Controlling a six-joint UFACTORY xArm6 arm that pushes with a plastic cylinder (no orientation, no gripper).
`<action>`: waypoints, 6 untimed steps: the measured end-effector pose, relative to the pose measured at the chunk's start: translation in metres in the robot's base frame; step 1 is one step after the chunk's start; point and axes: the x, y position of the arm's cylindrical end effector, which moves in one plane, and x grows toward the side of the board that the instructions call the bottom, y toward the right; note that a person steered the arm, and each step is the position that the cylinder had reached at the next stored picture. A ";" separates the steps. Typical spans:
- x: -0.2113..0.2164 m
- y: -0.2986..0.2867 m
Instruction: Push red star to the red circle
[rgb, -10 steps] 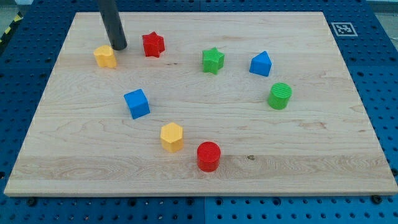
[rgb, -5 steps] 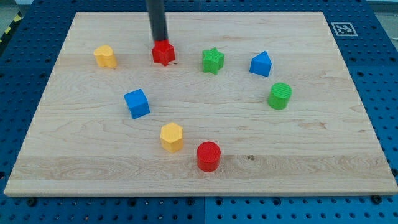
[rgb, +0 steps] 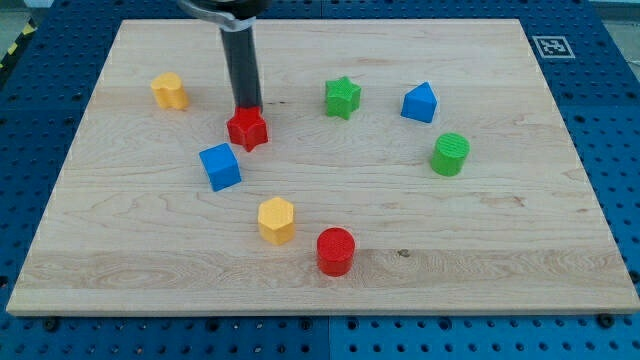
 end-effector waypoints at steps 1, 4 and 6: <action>0.007 -0.008; 0.055 0.022; 0.072 0.013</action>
